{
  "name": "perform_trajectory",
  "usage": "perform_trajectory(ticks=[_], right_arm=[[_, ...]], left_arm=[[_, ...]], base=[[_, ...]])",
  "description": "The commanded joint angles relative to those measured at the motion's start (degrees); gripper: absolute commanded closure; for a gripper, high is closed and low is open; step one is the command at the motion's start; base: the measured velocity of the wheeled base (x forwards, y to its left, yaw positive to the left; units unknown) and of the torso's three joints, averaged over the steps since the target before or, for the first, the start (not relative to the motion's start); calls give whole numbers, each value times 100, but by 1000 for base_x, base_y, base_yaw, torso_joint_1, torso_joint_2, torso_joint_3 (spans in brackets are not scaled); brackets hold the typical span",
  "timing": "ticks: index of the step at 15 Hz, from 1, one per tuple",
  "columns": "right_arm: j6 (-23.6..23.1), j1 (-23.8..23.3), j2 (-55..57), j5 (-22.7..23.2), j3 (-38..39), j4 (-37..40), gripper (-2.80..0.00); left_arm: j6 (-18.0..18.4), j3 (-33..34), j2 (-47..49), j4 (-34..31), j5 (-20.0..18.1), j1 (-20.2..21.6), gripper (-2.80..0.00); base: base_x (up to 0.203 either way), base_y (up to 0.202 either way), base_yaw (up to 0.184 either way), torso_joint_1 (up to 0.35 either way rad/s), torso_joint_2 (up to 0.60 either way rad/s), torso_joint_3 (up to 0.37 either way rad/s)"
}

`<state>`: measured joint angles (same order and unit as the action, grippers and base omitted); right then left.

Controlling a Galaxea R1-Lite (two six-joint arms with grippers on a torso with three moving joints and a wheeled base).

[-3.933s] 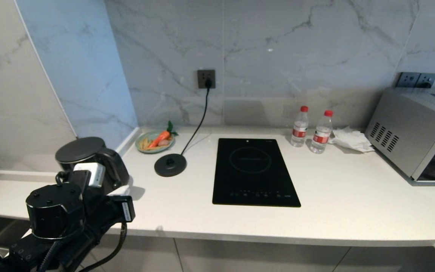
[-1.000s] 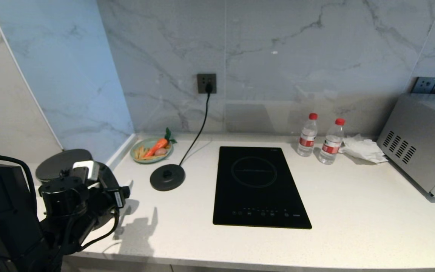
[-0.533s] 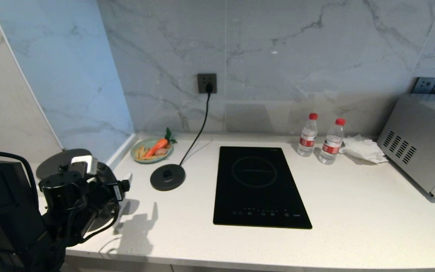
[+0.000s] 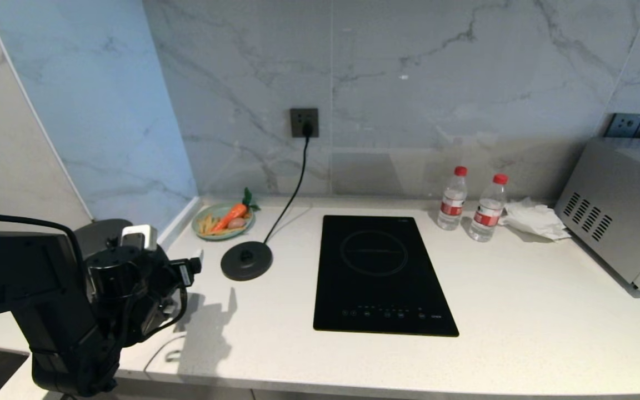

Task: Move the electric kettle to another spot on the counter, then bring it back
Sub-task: Grab the kettle

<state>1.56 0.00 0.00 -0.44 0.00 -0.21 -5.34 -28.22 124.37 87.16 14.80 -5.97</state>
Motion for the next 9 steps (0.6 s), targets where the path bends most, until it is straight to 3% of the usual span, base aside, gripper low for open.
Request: perform_trajectory(ticks=[1, 2, 9], right_arm=[[2, 0, 9, 0, 0, 3, 0], [2, 0, 9, 0, 0, -5, 0], [2, 0, 9, 0, 0, -5, 0]], left_arm=[[-16, -343, 241, 51, 240, 12, -280], [-55, -469, 269, 51, 399, -4, -280], [-160, -579, 165, 51, 445, 8, -280]], base=[[0, 0, 0, 0, 0, 0], [0, 0, 0, 0, 0, 0], [0, 0, 0, 0, 0, 0]])
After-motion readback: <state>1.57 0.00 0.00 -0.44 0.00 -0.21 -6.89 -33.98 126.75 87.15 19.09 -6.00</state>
